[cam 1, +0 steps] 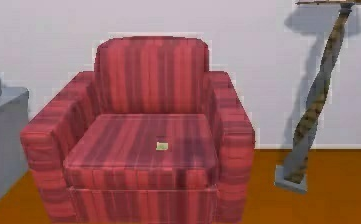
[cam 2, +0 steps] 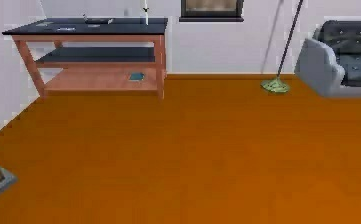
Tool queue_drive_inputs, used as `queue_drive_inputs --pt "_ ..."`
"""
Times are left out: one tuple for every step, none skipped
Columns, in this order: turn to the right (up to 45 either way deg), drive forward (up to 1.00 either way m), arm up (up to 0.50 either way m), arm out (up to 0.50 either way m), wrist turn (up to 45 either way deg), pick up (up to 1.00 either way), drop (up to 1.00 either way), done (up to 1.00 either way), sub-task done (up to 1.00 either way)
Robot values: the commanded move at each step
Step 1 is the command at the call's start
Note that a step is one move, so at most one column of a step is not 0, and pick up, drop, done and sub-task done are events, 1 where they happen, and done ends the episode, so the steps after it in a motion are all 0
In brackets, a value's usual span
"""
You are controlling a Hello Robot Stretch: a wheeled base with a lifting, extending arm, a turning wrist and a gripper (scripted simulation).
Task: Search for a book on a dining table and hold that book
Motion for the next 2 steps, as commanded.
queue_drive_inputs --pt "45.0 0.0 0.0 0.0 0.0 0.0 0.0 0.0 0.0" --pt "42.0 0.0 0.0 0.0 0.0 0.0 0.0 0.0 0.0"
